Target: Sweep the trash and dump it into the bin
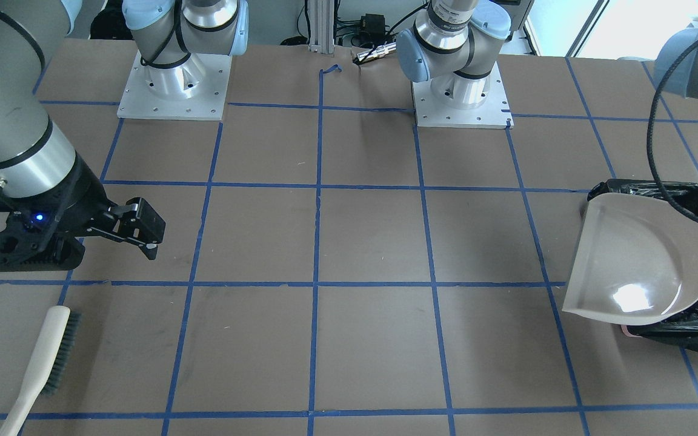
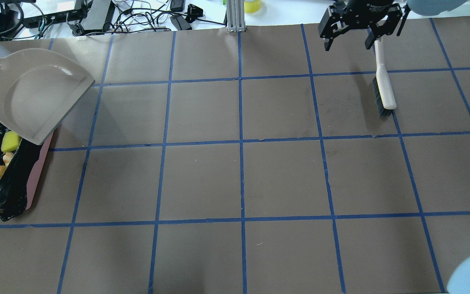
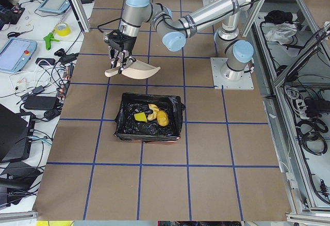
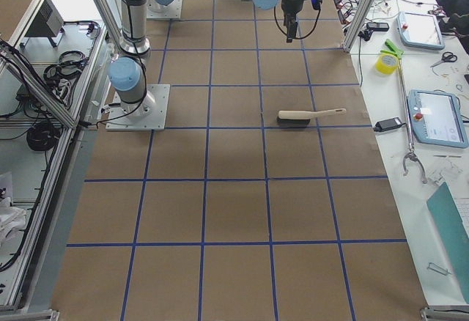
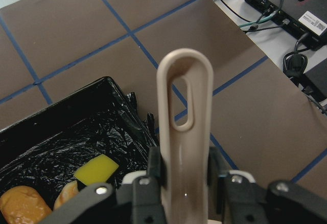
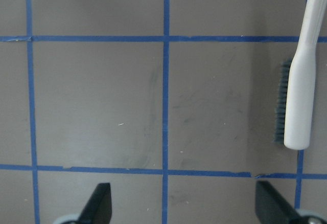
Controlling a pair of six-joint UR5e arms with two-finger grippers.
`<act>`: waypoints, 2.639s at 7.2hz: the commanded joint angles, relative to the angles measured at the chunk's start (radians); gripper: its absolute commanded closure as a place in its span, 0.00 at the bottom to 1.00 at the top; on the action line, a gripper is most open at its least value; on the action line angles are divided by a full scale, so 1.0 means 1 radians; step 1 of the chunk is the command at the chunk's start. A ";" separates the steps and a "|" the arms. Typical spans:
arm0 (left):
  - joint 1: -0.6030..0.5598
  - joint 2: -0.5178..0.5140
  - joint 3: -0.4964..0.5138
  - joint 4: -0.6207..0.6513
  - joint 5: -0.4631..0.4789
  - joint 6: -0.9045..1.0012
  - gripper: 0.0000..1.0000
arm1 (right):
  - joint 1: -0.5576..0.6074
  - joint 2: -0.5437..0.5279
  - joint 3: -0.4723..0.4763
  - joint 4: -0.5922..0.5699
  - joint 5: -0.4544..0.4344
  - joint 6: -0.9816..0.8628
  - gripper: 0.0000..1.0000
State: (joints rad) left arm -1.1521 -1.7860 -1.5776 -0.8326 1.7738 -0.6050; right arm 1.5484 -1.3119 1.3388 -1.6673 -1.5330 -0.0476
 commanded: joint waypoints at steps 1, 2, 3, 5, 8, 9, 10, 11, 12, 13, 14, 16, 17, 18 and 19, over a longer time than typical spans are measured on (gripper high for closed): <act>-0.079 -0.026 -0.004 -0.034 -0.005 -0.201 1.00 | 0.010 -0.093 0.092 -0.041 -0.013 -0.005 0.00; -0.121 -0.044 -0.004 -0.054 -0.005 -0.308 1.00 | 0.007 -0.117 0.124 -0.055 -0.030 -0.033 0.00; -0.153 -0.071 -0.004 -0.062 -0.005 -0.376 1.00 | 0.007 -0.133 0.147 -0.060 -0.024 -0.037 0.00; -0.202 -0.139 -0.004 -0.062 -0.011 -0.499 1.00 | 0.001 -0.130 0.166 -0.060 -0.032 -0.060 0.00; -0.230 -0.246 0.011 -0.043 -0.014 -0.582 1.00 | 0.002 -0.135 0.166 -0.060 -0.010 -0.057 0.00; -0.239 -0.262 0.013 -0.042 -0.014 -0.594 1.00 | 0.002 -0.133 0.169 -0.060 -0.012 -0.058 0.00; -0.250 -0.282 0.014 -0.018 -0.016 -0.595 1.00 | 0.002 -0.133 0.169 -0.060 -0.012 -0.058 0.00; -0.258 -0.299 0.015 -0.013 -0.017 -0.604 1.00 | 0.002 -0.133 0.169 -0.060 -0.012 -0.058 0.00; -0.288 -0.309 0.015 -0.013 -0.014 -0.636 1.00 | 0.002 -0.133 0.172 -0.060 -0.012 -0.058 0.00; -0.300 -0.320 0.015 -0.013 -0.014 -0.641 1.00 | 0.002 -0.133 0.177 -0.060 -0.012 -0.058 0.00; -0.301 -0.331 0.016 -0.002 -0.014 -0.630 1.00 | 0.002 -0.133 0.178 -0.060 -0.012 -0.058 0.00; -0.301 -0.345 0.018 0.035 -0.016 -0.619 1.00 | 0.002 -0.133 0.178 -0.058 -0.012 -0.058 0.00; -0.301 -0.349 0.018 0.035 -0.016 -0.599 1.00 | 0.002 -0.133 0.178 -0.058 -0.012 -0.057 0.00; -0.299 -0.352 0.019 0.035 -0.014 -0.598 1.00 | 0.002 -0.133 0.178 -0.058 -0.013 -0.058 0.00; -0.301 -0.354 0.018 0.033 -0.016 -0.599 1.00 | 0.002 -0.133 0.178 -0.058 -0.013 -0.057 0.00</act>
State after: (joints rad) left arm -1.4522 -2.1367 -1.5593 -0.7986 1.7586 -1.2063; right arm 1.5509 -1.4450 1.5170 -1.7258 -1.5457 -0.1052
